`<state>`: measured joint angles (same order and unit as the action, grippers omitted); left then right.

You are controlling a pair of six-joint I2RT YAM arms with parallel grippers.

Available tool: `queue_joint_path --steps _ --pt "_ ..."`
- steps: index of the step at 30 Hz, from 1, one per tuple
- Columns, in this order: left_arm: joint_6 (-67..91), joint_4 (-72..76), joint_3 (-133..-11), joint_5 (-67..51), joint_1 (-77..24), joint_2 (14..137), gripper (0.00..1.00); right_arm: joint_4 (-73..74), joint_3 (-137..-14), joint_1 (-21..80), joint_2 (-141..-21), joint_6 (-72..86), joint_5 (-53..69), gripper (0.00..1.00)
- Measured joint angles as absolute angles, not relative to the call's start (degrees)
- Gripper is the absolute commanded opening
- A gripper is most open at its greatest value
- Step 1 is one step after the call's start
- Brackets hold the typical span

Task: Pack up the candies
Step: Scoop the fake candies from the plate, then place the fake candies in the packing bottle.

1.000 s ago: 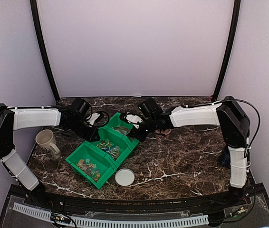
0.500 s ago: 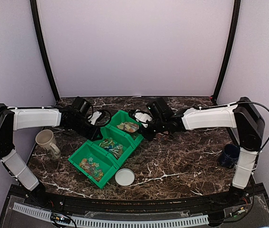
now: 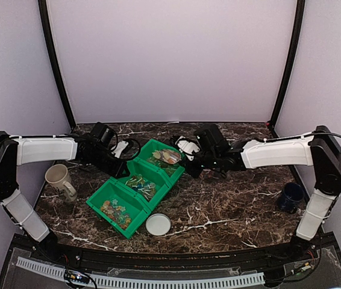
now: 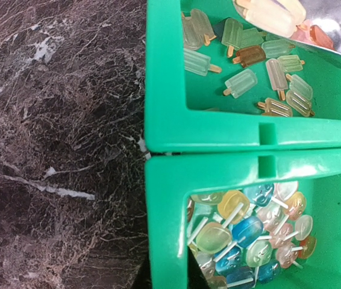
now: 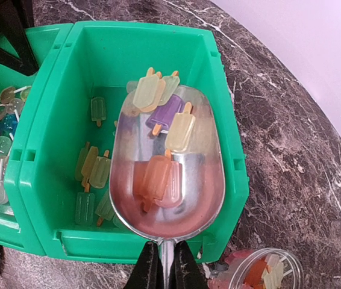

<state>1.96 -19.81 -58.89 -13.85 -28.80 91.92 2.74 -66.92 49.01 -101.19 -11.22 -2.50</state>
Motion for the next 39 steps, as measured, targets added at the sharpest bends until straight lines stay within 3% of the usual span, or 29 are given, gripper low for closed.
queue_joint_path --steps 26,39 --pt "2.0 -19.8 -58.9 -13.8 -28.8 91.9 0.00 -12.9 -46.6 47.6 -82.3 -8.8 -9.6 0.00" --pt "2.0 -19.8 -59.1 -13.8 -28.8 91.9 0.00 -1.4 -46.9 46.6 -76.4 -7.0 -17.2 0.00"
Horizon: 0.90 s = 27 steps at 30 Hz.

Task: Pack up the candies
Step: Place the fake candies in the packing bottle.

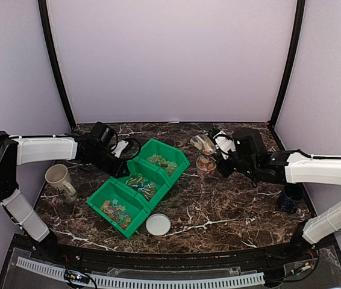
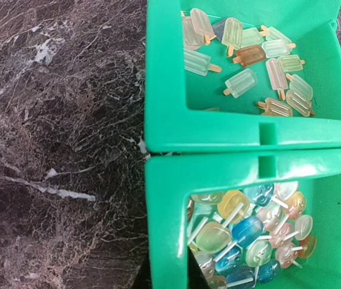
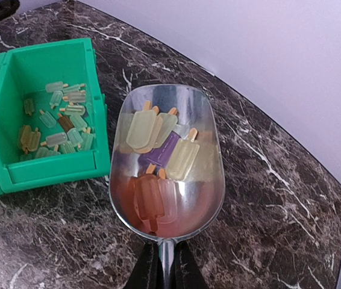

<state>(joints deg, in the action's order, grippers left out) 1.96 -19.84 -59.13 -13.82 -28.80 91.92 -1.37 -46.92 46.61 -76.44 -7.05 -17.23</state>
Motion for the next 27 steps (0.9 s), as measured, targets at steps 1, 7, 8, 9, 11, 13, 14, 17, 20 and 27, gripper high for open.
queue_joint_path --steps 1,7,8,9,11,13,14,17,20,27 --pt "2.0 -19.9 -59.1 -13.8 -28.8 91.9 0.00 0.1 -47.0 46.6 -76.0 -6.7 -17.9 0.00" --pt "2.0 -19.9 -59.1 -13.8 -28.8 91.9 0.00 10.9 -49.6 46.6 -74.3 -3.7 -20.9 0.00" --pt "2.0 -19.8 -59.1 -13.8 -28.8 91.9 0.00 12.5 -50.2 46.5 -74.3 -3.1 -21.1 0.00" --pt "2.0 -19.8 -59.1 -13.8 -28.8 91.9 0.00 14.1 -50.8 46.5 -74.3 -2.5 -21.4 0.00" --pt "2.0 -19.9 -59.1 -13.8 -28.8 91.9 0.00 17.4 -51.9 46.5 -74.3 -1.3 -22.0 0.00" --pt "2.0 -19.8 -59.1 -13.8 -28.8 91.9 0.00 20.0 -52.6 46.5 -74.3 -0.2 -22.2 0.00" --pt "2.0 -19.8 -59.1 -13.8 -28.8 91.9 0.00 21.3 -52.9 46.5 -74.3 0.3 -22.3 0.00" --pt "2.0 -19.9 -59.1 -13.8 -28.8 91.9 0.00 25.3 -53.8 46.5 -74.5 1.9 -22.3 0.00" --pt "2.0 -19.9 -59.1 -13.7 -28.8 91.9 0.00 29.0 -55.2 46.5 -75.5 3.2 -22.4 0.00" --pt "2.0 -19.9 -59.1 -13.6 -28.8 91.9 0.00 35.6 -60.0 46.5 -80.0 5.2 -22.8 0.00"
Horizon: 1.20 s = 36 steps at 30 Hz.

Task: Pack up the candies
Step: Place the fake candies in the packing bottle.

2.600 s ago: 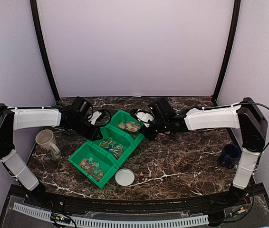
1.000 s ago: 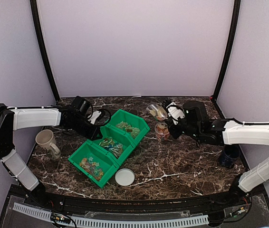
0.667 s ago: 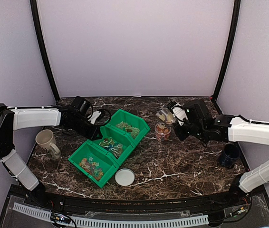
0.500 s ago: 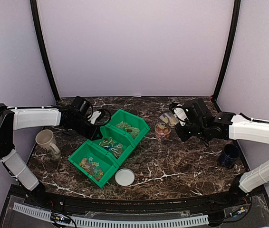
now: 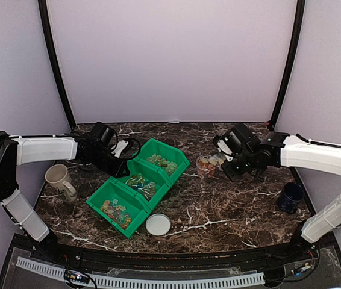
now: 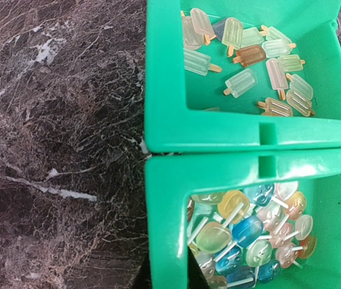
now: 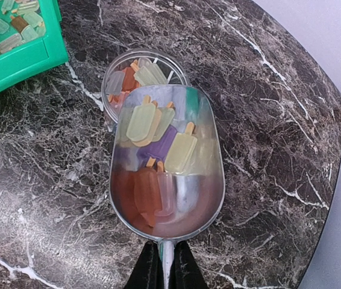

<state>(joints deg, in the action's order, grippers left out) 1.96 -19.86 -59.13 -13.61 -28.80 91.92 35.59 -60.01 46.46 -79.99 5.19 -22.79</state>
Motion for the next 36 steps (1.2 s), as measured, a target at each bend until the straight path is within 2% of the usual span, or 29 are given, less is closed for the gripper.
queue_joint_path --steps 12,36 --pt "2.0 -19.9 -59.1 -13.4 -28.8 91.9 0.00 43.7 -66.6 46.5 -85.5 5.9 -22.8 0.00" --pt "2.0 -19.9 -59.1 -13.1 -28.8 91.9 0.00 52.4 -73.3 46.5 -87.2 5.2 -23.5 0.00"
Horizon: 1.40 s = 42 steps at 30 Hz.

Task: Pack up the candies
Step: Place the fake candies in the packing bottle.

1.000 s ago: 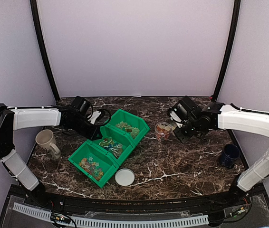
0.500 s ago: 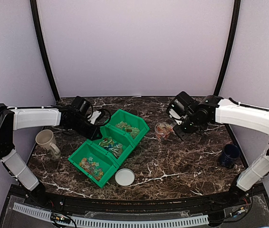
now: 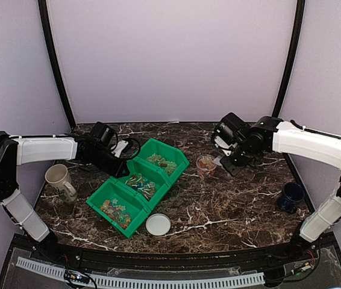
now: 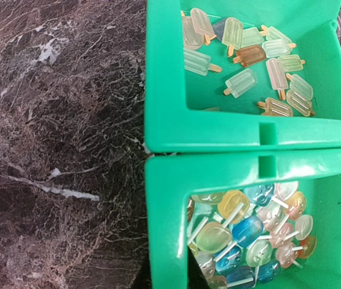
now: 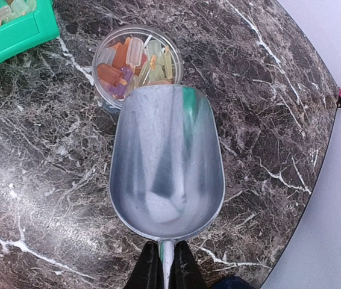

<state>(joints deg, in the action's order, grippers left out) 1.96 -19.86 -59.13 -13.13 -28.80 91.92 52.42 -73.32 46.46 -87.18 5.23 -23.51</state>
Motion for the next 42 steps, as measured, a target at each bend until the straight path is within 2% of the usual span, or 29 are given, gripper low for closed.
queue_joint_path --steps 32,36,42 --pt "1.9 -19.9 -59.2 -12.6 -28.8 91.9 0.00 50.5 -75.7 48.1 -93.8 3.2 -31.8 0.00" --pt "1.7 -20.0 -59.3 -12.1 -28.7 91.9 0.00 44.6 -70.6 48.2 -88.0 0.2 -33.0 0.00" --pt "1.3 -21.1 -61.7 -11.2 -27.9 92.4 0.00 26.7 -53.5 48.4 -72.2 -3.4 -31.8 0.00"
